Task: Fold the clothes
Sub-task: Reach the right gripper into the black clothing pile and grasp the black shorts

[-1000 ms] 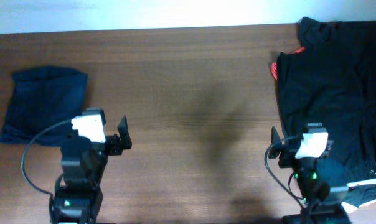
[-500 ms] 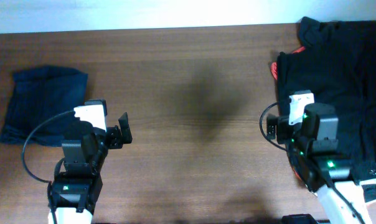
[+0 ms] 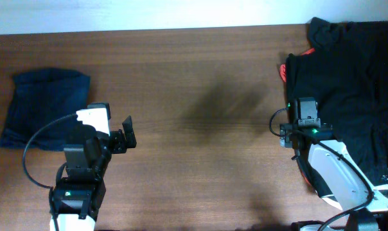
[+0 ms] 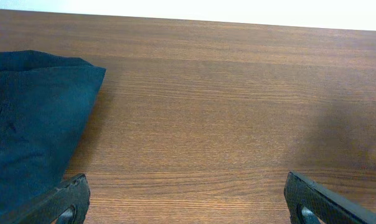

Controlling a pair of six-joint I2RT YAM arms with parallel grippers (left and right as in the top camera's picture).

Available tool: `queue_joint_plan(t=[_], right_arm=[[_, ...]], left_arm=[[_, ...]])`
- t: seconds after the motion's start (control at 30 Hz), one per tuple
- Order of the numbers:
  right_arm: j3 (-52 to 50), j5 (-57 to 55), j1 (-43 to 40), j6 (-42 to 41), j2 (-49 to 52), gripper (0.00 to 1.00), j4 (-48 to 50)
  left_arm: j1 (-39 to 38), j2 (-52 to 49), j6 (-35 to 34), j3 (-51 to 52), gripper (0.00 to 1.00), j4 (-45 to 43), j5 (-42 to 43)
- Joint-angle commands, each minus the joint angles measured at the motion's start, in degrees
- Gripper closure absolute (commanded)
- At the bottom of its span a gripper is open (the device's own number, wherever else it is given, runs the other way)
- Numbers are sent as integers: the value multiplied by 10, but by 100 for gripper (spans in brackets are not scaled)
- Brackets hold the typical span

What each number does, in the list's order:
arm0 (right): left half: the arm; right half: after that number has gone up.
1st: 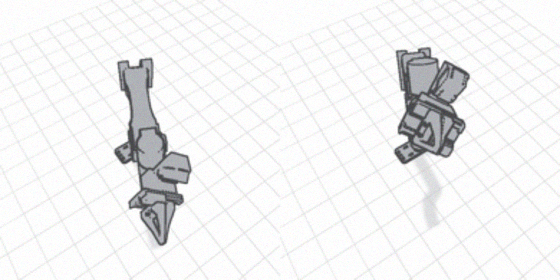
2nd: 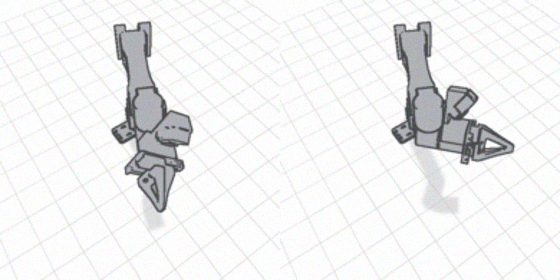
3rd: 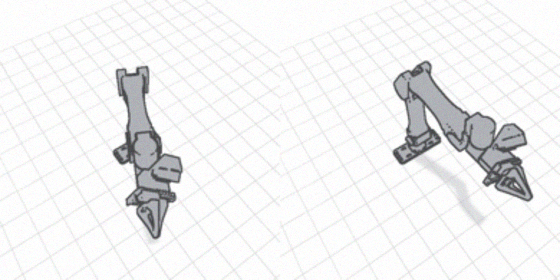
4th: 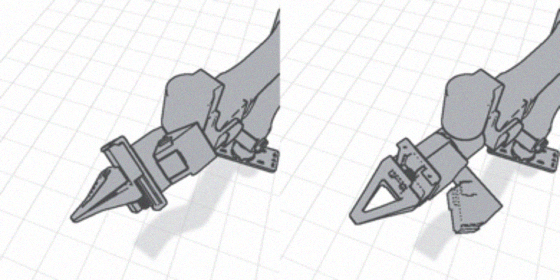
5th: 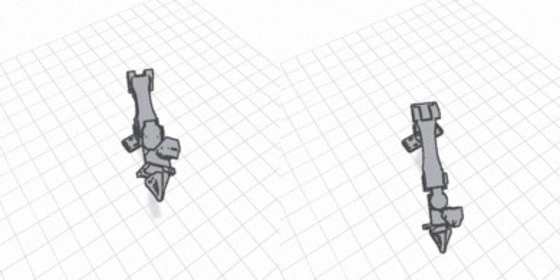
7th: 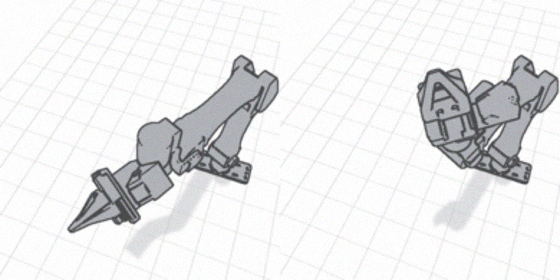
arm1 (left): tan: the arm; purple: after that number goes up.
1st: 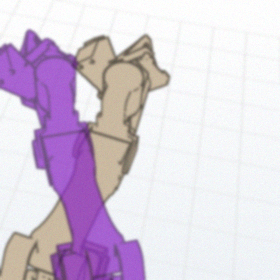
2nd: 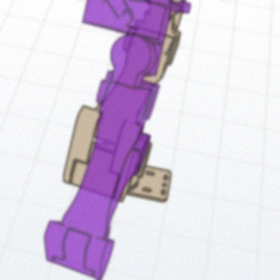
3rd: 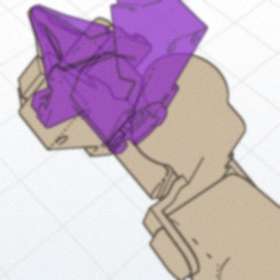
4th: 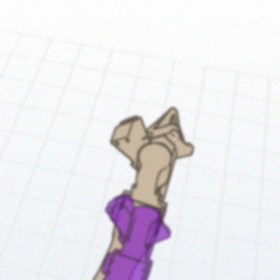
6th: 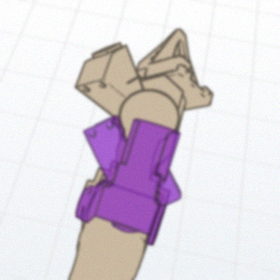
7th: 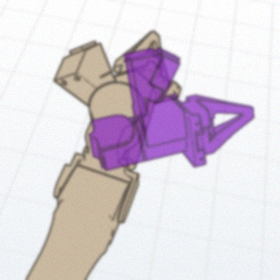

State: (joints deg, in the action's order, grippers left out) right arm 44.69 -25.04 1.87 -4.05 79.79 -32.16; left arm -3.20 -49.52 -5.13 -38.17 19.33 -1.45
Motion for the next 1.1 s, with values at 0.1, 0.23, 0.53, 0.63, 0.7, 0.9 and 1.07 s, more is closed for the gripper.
queue_joint_plan(t=[0.1, 0.23, 0.53, 0.63, 0.7, 0.9, 1.07], right_arm=[[5, -17, -36, -46, 44, 13, 0], [5, 13, -69, -46, 86, 11, 11], [7, 25, -73, -56, 95, 96, 20], [19, 25, -73, -59, 64, 96, 10], [43, 26, -73, -59, 40, 96, -12], [157, 41, -73, -55, -4, 96, -132], [192, 98, -73, -43, -4, 93, -161]], left_arm=[[1, 0, 9, -14, 1, 1, 7], [1, 0, 9, -14, 1, 6, 7], [1, 0, 9, -14, 1, 13, 7], [1, 0, 9, -14, 1, 13, 7], [1, 0, 9, -14, 2, 13, 7], [1, 0, 9, -14, 2, 14, 7], [1, 0, 9, -14, 2, 14, 7]])
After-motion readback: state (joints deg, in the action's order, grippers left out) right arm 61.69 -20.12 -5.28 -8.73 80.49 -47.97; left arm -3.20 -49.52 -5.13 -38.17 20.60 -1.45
